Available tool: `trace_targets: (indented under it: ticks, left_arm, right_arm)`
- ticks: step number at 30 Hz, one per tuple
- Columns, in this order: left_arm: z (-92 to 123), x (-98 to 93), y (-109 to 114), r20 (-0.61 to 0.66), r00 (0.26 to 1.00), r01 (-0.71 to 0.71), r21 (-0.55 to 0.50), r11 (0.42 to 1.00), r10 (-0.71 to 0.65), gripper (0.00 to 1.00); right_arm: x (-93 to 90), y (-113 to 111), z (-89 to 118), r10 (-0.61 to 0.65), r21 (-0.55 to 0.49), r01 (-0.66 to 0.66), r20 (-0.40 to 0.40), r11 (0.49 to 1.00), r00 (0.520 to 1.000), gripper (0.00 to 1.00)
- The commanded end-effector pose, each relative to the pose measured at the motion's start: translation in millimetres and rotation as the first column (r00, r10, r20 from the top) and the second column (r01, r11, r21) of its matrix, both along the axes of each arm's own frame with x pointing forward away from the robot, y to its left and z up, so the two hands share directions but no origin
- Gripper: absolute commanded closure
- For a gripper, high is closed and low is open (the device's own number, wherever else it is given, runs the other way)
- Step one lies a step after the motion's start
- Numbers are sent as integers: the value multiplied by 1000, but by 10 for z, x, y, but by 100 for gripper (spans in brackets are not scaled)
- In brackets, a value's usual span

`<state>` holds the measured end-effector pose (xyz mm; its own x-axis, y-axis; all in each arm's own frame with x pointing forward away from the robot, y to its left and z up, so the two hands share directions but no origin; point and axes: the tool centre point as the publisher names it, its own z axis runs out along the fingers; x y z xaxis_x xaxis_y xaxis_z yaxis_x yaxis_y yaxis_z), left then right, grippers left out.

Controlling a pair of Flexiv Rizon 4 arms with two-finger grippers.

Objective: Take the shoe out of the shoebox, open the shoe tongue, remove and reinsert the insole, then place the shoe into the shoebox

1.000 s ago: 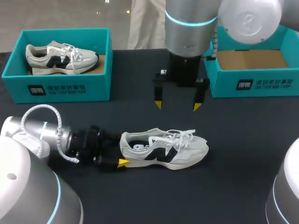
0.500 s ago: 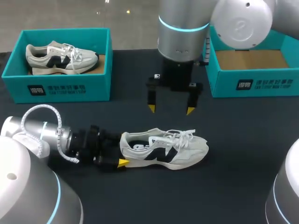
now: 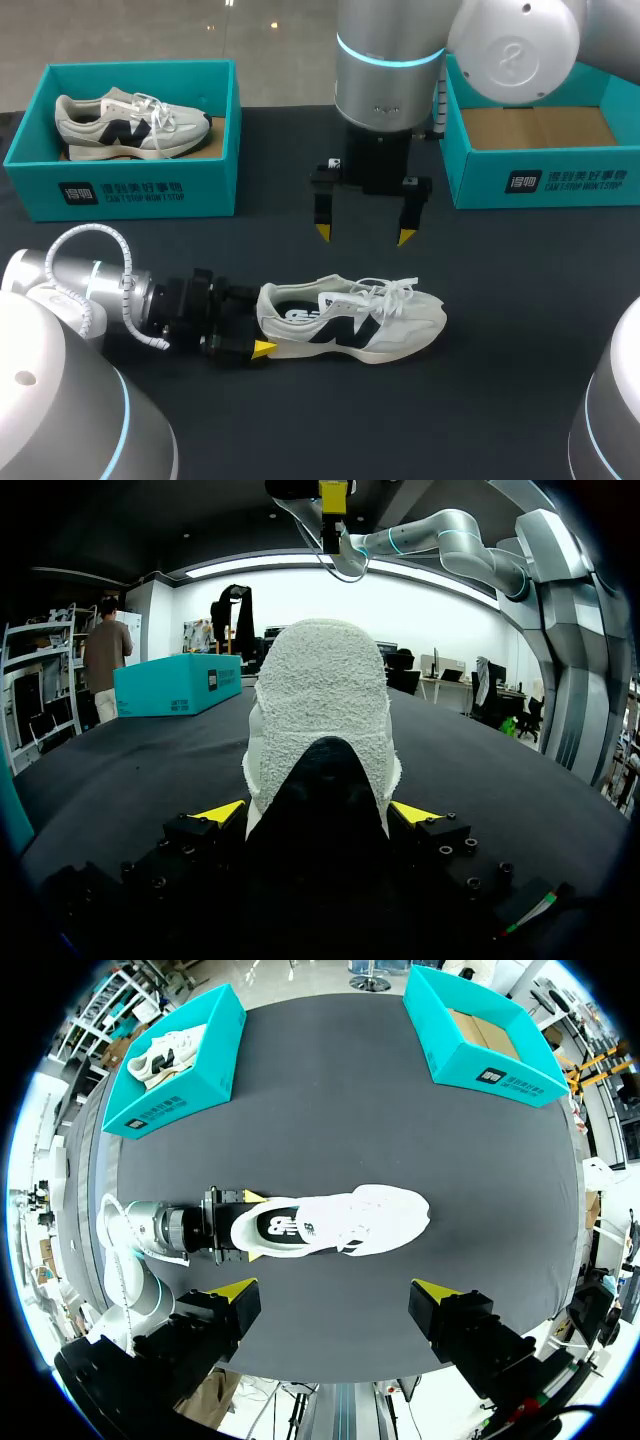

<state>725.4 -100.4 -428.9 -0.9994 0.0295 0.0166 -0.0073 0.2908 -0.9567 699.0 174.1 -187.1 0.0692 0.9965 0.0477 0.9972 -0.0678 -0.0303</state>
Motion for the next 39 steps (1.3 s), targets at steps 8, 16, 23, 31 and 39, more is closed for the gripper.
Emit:
trace_targets:
  ticks: [8, 16, 23, 31, 39]
  left_arm:
    - [-15, 4, 2, 1, 1000, -1, -1, 1000, 1, 100]
    - [-15, 4, 2, 1, 1000, -1, -1, 1000, 1, 100]
    - [-15, 4, 2, 1, 1000, -1, -1, 1000, 1, 100]
    - [-15, 4, 2, 1, 1000, -1, -1, 1000, 1, 100]
    - [-15, 4, 2, 1, 1000, -1, -1, 1000, 1, 100]
  right_arm:
    - [-124, 47, -215, -131, -31, 131, -25, 991, 991, 0]
    - [-205, 243, -524, -204, -76, 202, -28, 976, 978, 0]
    - [-159, 425, -741, -238, -99, 232, -47, 968, 970, 0]
    - [-129, 598, -945, -243, -147, 239, -8, 960, 970, 0]
    - [-65, 666, -1096, -244, -175, 245, 27, 954, 969, 0]
